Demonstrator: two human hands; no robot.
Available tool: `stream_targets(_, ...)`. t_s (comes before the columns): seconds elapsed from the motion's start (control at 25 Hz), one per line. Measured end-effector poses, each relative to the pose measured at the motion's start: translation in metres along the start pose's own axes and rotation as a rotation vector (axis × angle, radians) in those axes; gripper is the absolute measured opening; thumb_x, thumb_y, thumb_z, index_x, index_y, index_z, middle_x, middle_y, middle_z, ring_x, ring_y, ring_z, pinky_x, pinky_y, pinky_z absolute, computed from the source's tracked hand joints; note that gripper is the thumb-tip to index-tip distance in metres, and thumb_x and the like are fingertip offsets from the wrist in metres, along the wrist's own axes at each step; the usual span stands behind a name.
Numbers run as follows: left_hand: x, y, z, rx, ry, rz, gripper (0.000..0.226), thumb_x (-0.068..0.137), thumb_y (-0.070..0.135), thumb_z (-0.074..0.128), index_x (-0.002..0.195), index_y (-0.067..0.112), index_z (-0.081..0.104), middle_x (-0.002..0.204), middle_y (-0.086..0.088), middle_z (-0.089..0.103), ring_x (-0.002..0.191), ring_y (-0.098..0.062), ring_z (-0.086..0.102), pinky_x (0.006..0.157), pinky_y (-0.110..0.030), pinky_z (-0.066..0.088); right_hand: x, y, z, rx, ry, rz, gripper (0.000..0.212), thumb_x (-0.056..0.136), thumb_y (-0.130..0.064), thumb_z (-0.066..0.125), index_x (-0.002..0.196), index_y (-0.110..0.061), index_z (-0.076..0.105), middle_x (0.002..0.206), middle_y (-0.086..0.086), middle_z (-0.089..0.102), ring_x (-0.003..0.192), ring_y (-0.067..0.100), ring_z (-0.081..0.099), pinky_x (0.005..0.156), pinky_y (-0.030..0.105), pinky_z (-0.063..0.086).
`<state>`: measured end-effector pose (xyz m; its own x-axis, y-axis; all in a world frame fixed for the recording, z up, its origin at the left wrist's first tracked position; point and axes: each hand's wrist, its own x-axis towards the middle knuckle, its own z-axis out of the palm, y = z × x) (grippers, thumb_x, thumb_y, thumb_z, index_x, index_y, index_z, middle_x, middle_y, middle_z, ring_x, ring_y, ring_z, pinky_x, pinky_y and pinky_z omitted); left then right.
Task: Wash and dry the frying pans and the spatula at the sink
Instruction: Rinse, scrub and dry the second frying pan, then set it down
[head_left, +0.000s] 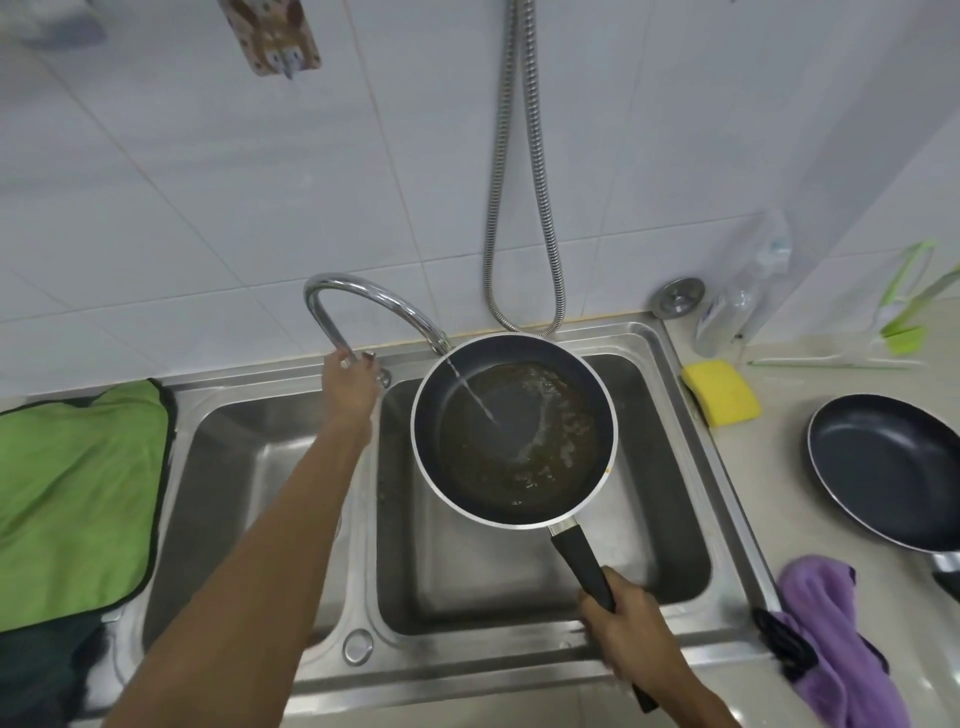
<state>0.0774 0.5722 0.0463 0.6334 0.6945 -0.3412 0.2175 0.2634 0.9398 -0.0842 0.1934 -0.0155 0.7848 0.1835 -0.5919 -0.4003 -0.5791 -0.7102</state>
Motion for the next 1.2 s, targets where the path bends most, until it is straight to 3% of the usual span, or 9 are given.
stream_targets(0.16,-0.018,0.012,-0.016,0.257,-0.086,-0.081,0.030,0.096,0.017,0.067,0.121,0.025,0.052,0.109,-0.003,0.068,0.096,-0.019,0.067,0.086,-0.040,0.054,-0.001,-0.005,0.002,0.012,0.000,0.008,0.014,0.091,-0.021,0.064,0.079,-0.020,0.057,0.056,0.002,0.055,0.047,0.014,0.049,0.049,0.030,0.042)
stream_targets(0.28,-0.084,-0.033,-0.037,0.372,-0.038,-0.044,0.007,0.094,0.030,0.062,0.100,0.030,0.059,0.099,-0.002,0.069,0.094,-0.025,0.067,0.087,-0.047,0.056,-0.008,-0.011,0.007,-0.020,0.014,-0.018,0.014,0.087,-0.023,0.063,0.078,-0.020,0.054,0.061,0.011,0.059,0.049,0.015,0.051,0.050,0.032,0.043)
stream_targets(0.44,-0.210,-0.109,-0.042,0.423,0.144,-0.019,0.029,0.098,0.040,0.062,0.093,0.013,0.051,0.082,-0.005,0.059,0.080,-0.029,0.060,0.074,-0.038,0.043,-0.028,-0.028,0.019,0.002,0.037,-0.039,0.010,0.089,-0.018,0.054,0.080,-0.016,0.052,0.061,0.011,0.060,0.047,0.014,0.053,0.046,0.029,0.042)
stream_targets(0.56,-0.263,-0.125,-0.016,0.404,-0.258,-0.303,0.051,0.100,0.059,0.047,0.093,0.012,0.067,0.089,-0.001,0.073,0.088,-0.022,0.068,0.084,-0.037,0.053,-0.040,-0.043,0.035,0.136,0.042,-0.008,0.023,0.099,-0.017,0.038,0.083,-0.012,0.054,0.059,0.008,0.057,0.041,0.017,0.048,0.041,0.028,0.038)
stream_targets(0.64,-0.262,-0.121,-0.001,0.175,-0.384,-0.543,0.062,0.099,0.066,0.041,0.103,0.015,0.075,0.097,-0.002,0.080,0.094,-0.020,0.074,0.091,-0.039,0.058,-0.044,-0.048,0.048,0.130,0.076,-0.011,0.029,0.102,-0.021,0.034,0.089,-0.014,0.059,0.066,0.010,0.063,0.046,0.018,0.054,0.044,0.029,0.043)
stream_targets(0.76,-0.257,-0.119,0.011,-0.109,-0.369,-0.741,0.049,0.100,0.055,0.052,0.110,0.010,0.068,0.097,-0.010,0.081,0.088,-0.023,0.075,0.078,-0.036,0.059,-0.048,-0.053,0.063,0.066,0.112,-0.019,0.035,0.104,-0.029,0.032,0.103,-0.015,0.064,0.081,0.010,0.071,0.067,0.021,0.067,0.058,0.031,0.051)
stream_targets(0.88,-0.257,-0.118,0.008,-0.088,-0.368,-0.777,0.041,0.096,0.046,0.066,0.109,0.007,0.064,0.080,-0.007,0.077,0.078,-0.023,0.074,0.065,-0.032,0.058,-0.050,-0.050,0.071,0.038,0.110,-0.044,0.038,0.107,-0.033,0.026,0.112,-0.019,0.061,0.087,0.008,0.072,0.076,0.021,0.070,0.069,0.035,0.057)
stream_targets(1.0,-0.256,-0.131,0.007,-0.072,-0.354,-0.810,0.034,0.095,0.040,0.070,0.096,0.006,0.062,0.064,-0.004,0.071,0.077,-0.024,0.071,0.066,-0.033,0.059,-0.052,-0.044,0.075,-0.053,0.119,-0.072,0.041,0.107,-0.033,0.023,0.129,-0.024,0.056,0.104,0.008,0.073,0.088,0.020,0.070,0.083,0.038,0.057)
stream_targets(1.2,-0.246,-0.158,0.006,-0.028,-0.315,-0.728,0.038,0.093,0.038,0.073,0.088,0.005,0.056,0.063,-0.004,0.066,0.070,-0.024,0.073,0.060,-0.029,0.059,-0.048,-0.043,0.079,-0.153,0.066,-0.091,0.042,0.107,-0.030,0.024,0.145,-0.025,0.042,0.112,0.006,0.068,0.089,0.020,0.062,0.081,0.032,0.049)
